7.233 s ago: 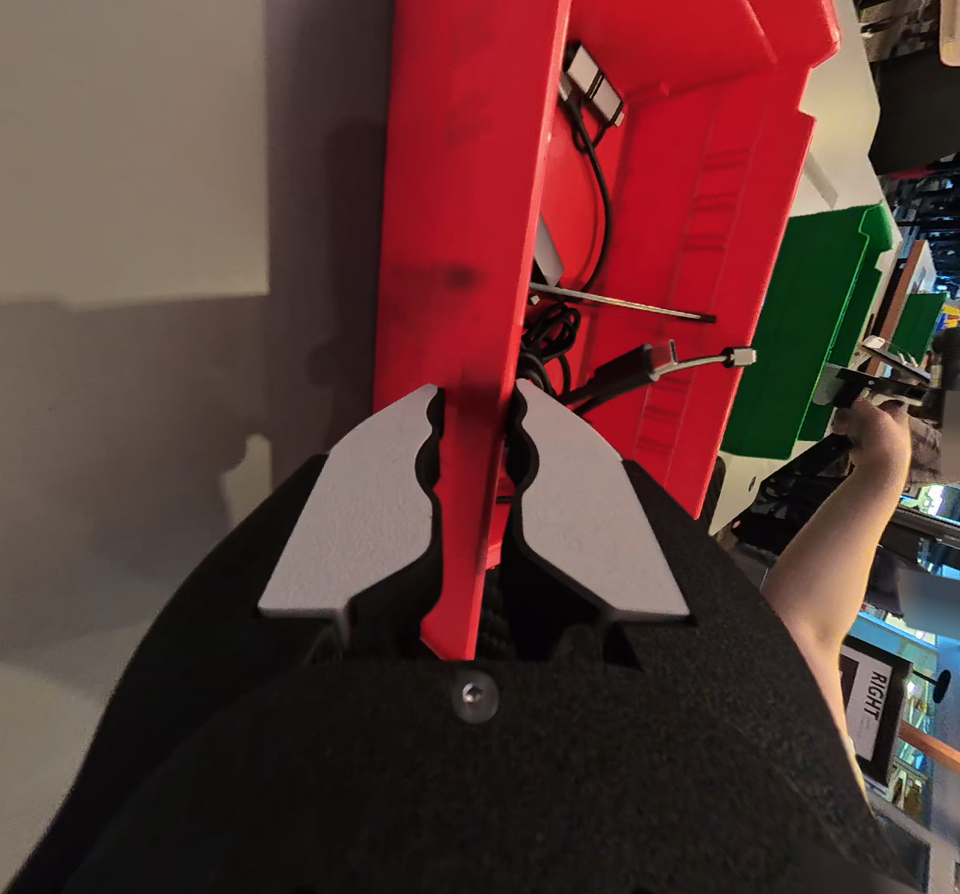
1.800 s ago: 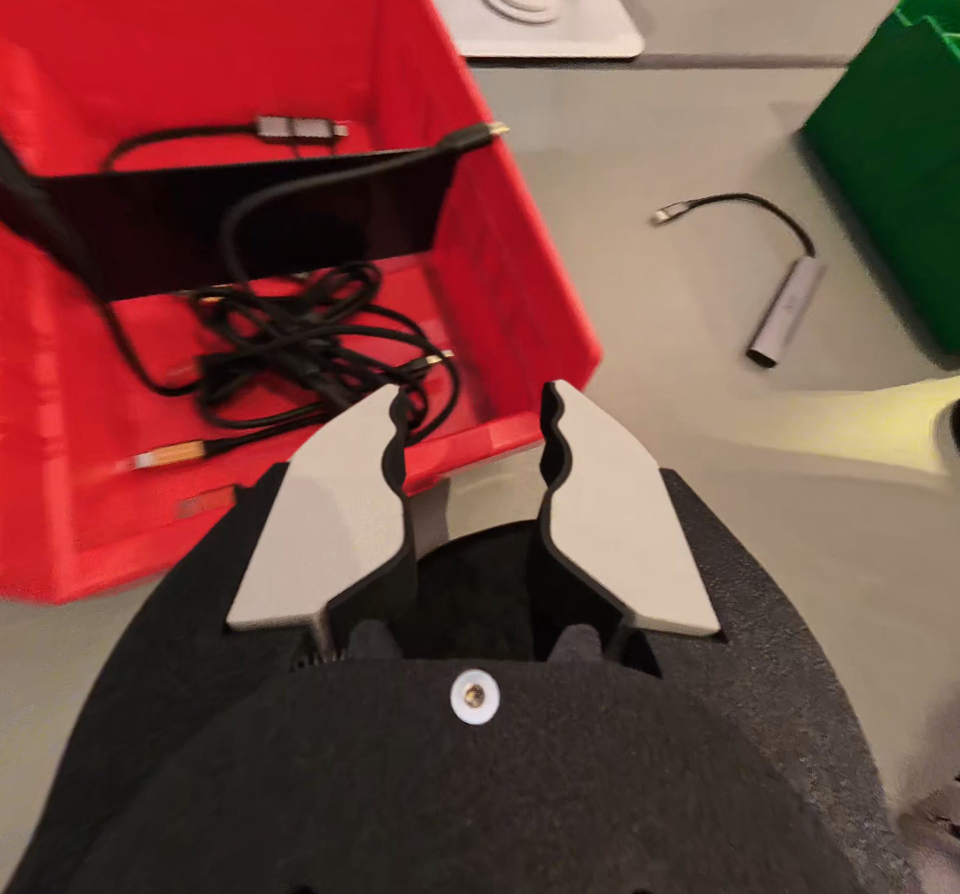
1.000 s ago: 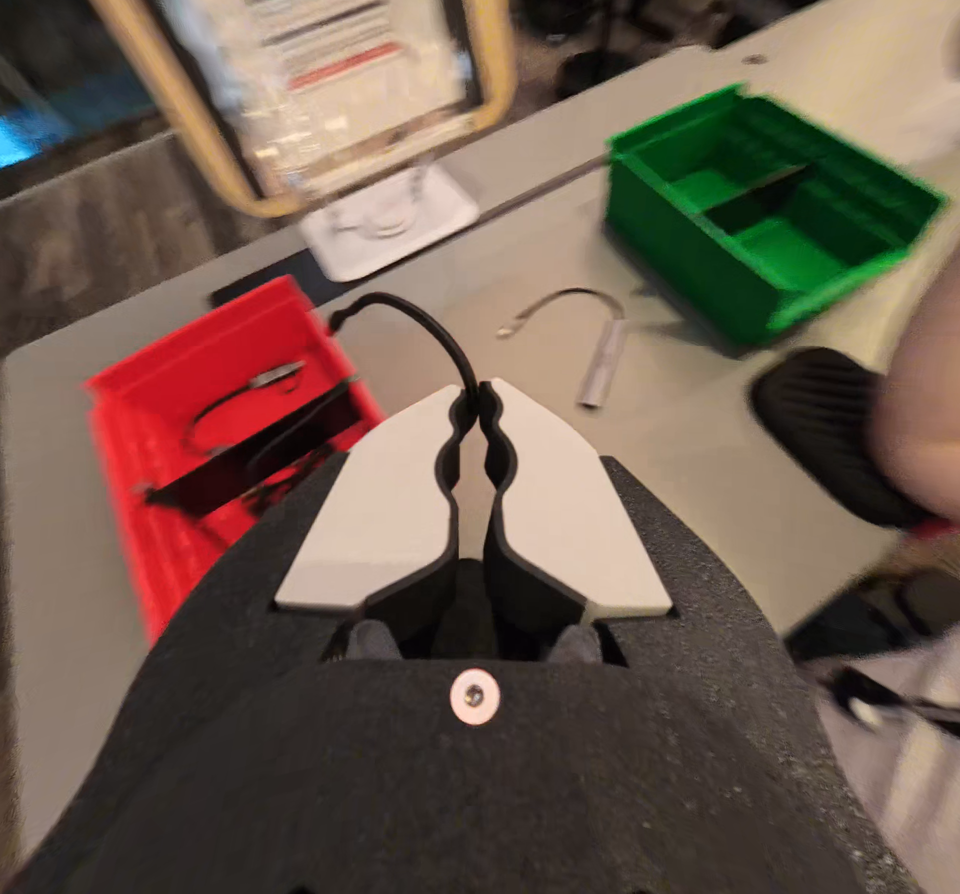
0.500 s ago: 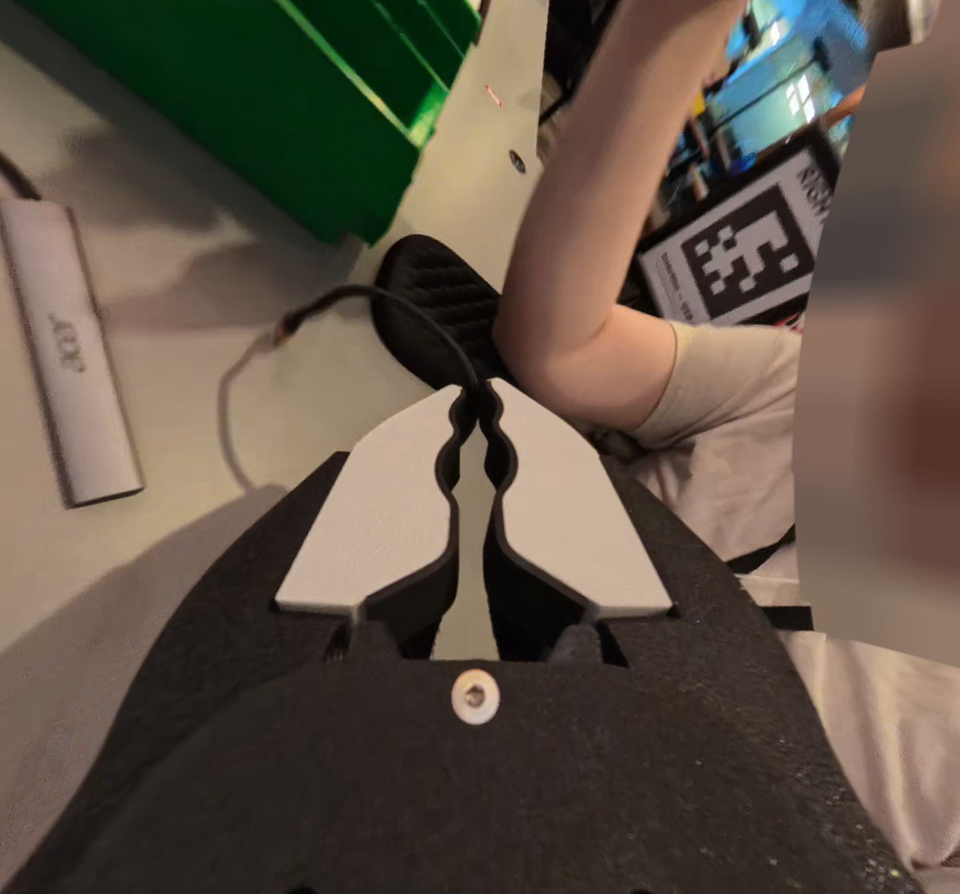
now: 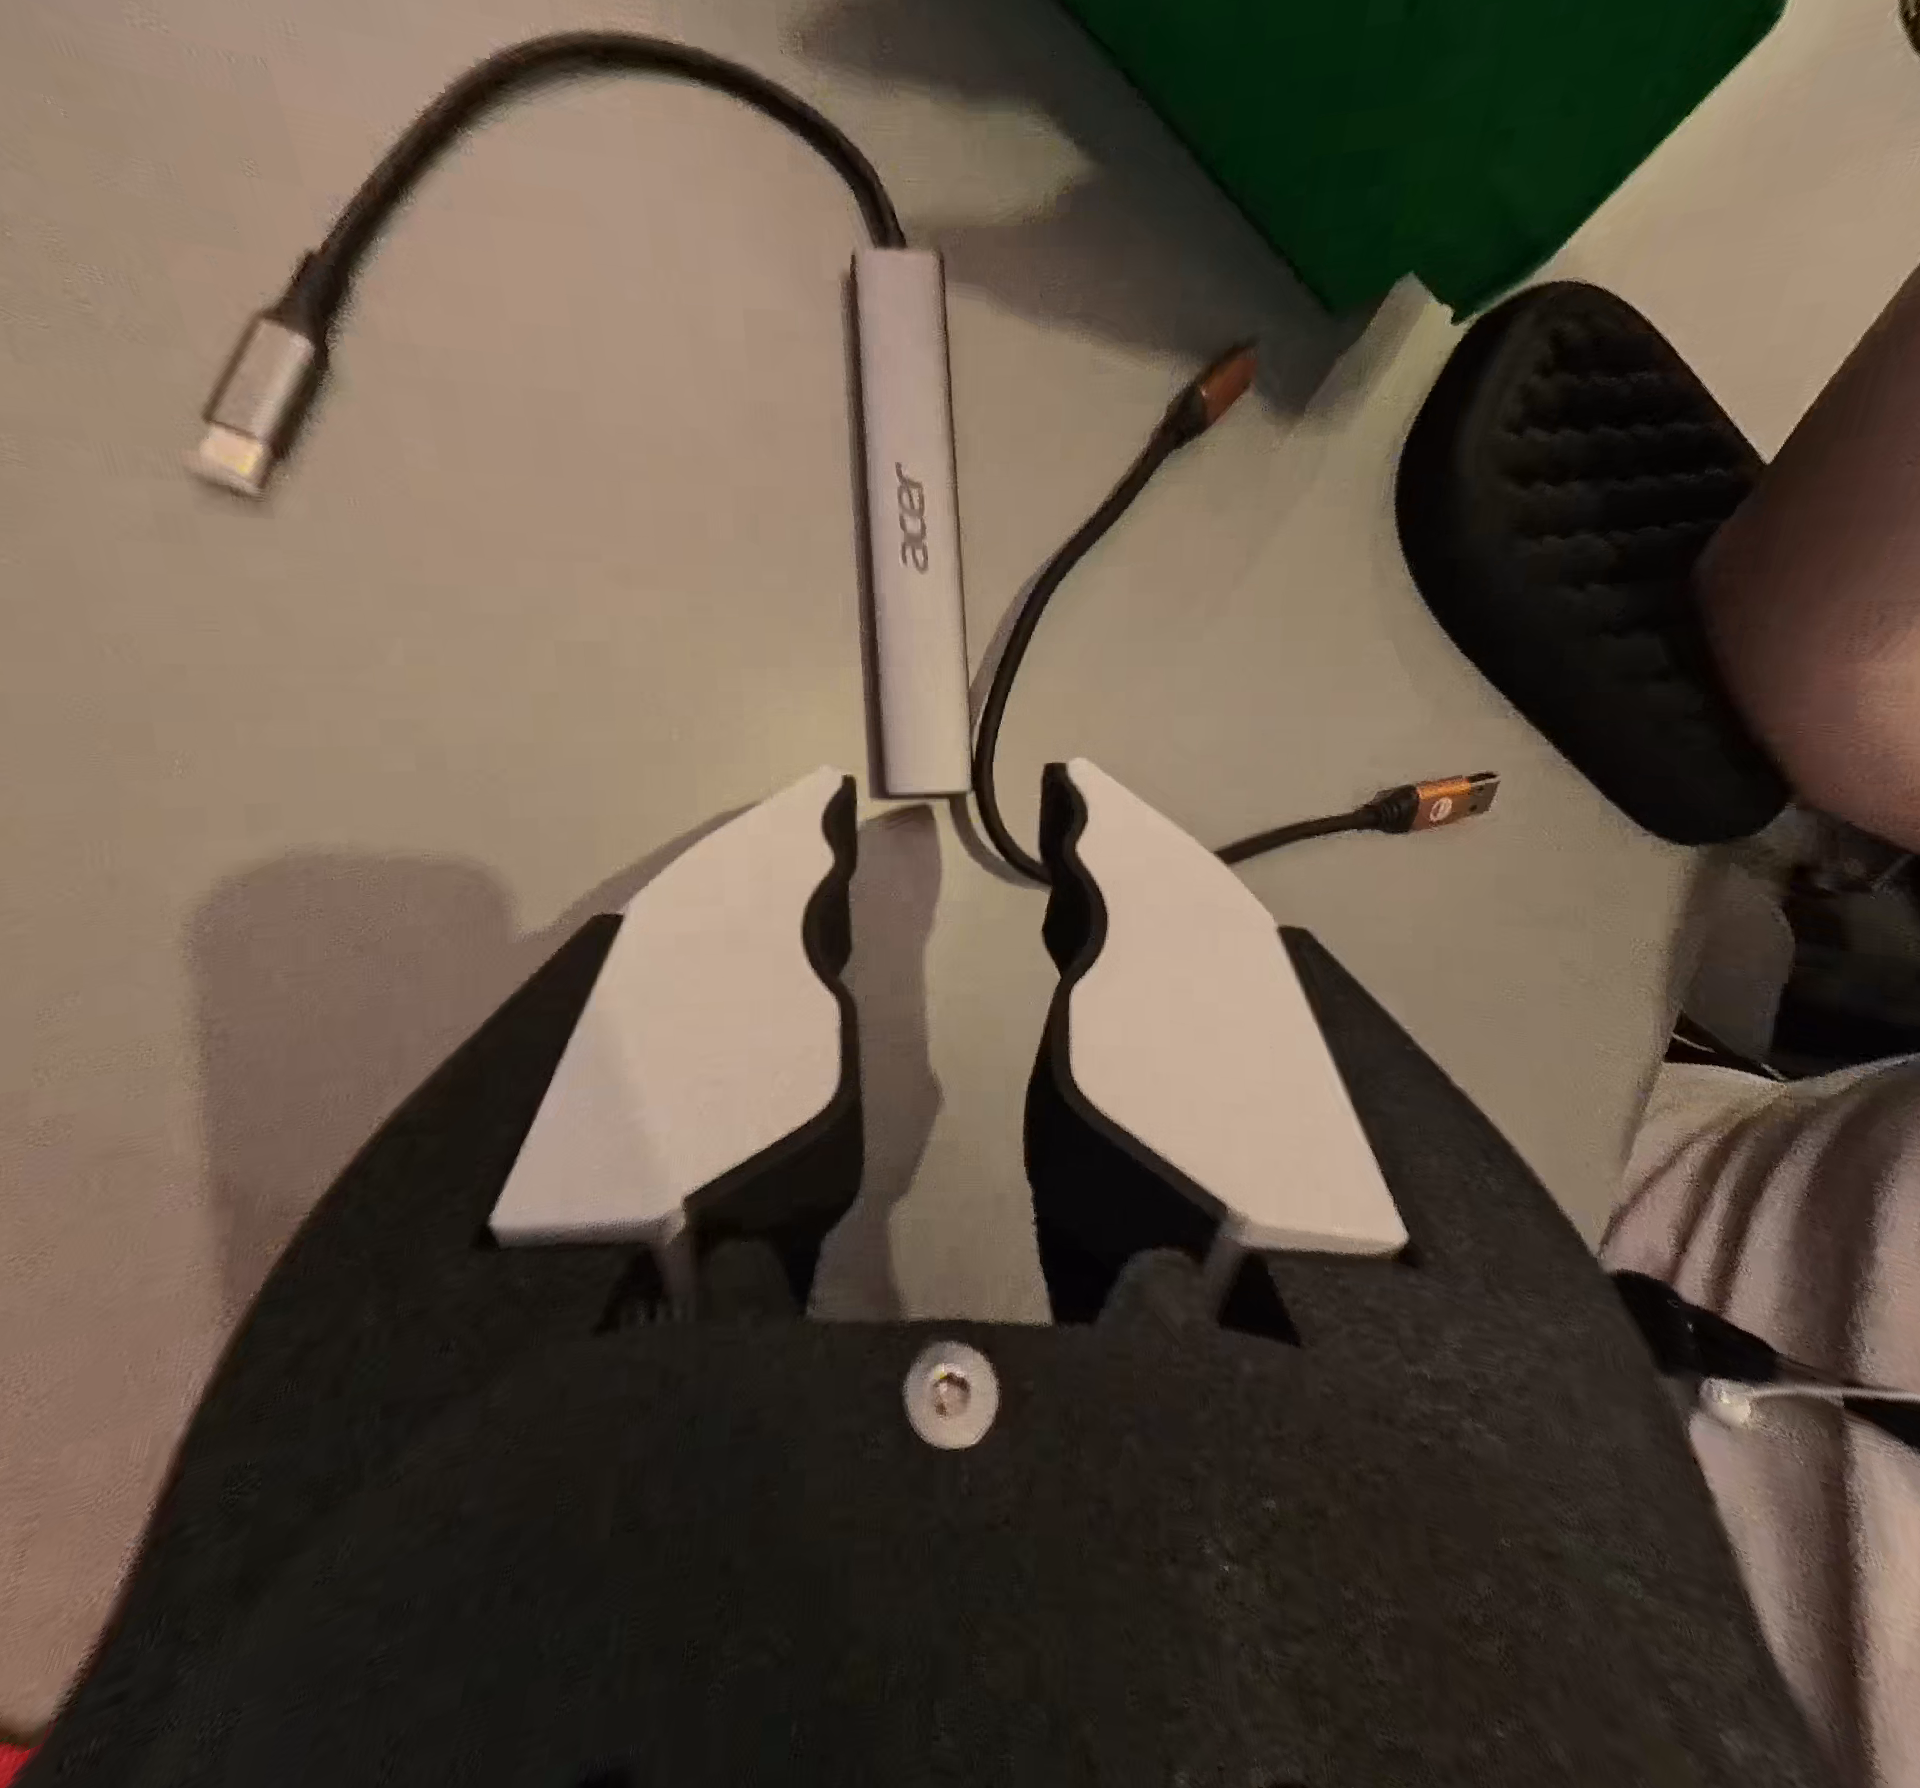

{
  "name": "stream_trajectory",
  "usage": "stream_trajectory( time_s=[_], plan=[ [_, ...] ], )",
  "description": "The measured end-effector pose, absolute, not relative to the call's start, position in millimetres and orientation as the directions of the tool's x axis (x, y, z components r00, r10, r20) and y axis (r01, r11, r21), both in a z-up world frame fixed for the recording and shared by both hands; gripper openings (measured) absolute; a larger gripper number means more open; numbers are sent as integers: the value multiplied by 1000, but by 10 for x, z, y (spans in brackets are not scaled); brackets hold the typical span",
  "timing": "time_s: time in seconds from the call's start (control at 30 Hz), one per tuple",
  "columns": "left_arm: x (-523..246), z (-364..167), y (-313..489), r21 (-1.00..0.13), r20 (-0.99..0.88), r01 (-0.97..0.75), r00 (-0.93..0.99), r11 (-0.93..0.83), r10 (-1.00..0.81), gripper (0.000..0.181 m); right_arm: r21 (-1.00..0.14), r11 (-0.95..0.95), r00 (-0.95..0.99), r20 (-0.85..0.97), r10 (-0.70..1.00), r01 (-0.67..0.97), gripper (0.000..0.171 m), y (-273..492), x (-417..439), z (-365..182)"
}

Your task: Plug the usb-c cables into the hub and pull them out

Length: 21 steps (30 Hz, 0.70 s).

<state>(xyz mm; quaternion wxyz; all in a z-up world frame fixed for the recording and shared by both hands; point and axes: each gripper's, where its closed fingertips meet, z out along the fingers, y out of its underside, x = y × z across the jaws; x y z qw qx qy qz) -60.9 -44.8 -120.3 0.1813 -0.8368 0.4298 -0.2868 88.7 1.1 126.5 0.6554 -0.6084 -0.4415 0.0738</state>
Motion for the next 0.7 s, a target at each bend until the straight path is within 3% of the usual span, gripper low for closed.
stream_trajectory(
  time_s=[0.03,0.17,0.2,0.23,0.27,0.3,0.33,0.47,0.67,0.7],
  plan=[
    [-532,-1192,-411,-553,327,-617,458,-561,-827,33,-853,248,595,502,627,458,40,21,883,1248],
    [-190,-1440,-251,-469,257,-718,447,-515,-857,43,-846,274,581,518,629,457,40,-20,831,1281],
    [-140,-1527,-199,-433,209,-752,452,-497,-867,47,-848,290,577,518,631,444,40,-45,816,1309],
    [-105,-1558,-95,-428,128,-773,461,-468,-878,39,-851,305,572,516,638,428,40,-72,802,1335],
    [-100,-1579,-8,-415,50,-793,470,-446,-881,48,-855,317,567,512,645,410,40,-97,793,1359],
    [-112,-1603,19,-385,6,-815,468,-434,-884,43,-859,326,567,507,649,395,40,-113,795,1382],
    [-147,-1607,33,-362,-31,-832,462,-421,-886,22,-862,331,570,503,650,383,40,-118,806,1399],
    [-689,-1562,380,-311,-309,-835,541,-454,-783,22,-869,324,580,491,650,373,40,-98,875,1393],
    [-975,-1584,373,-401,-78,-701,668,-590,-740,22,-882,313,590,469,658,352,40,-45,911,1376],
    [-1006,-1575,380,-399,-82,-696,675,-597,-733,30,-881,310,591,471,655,358,40,-37,916,1366]
  ],
)
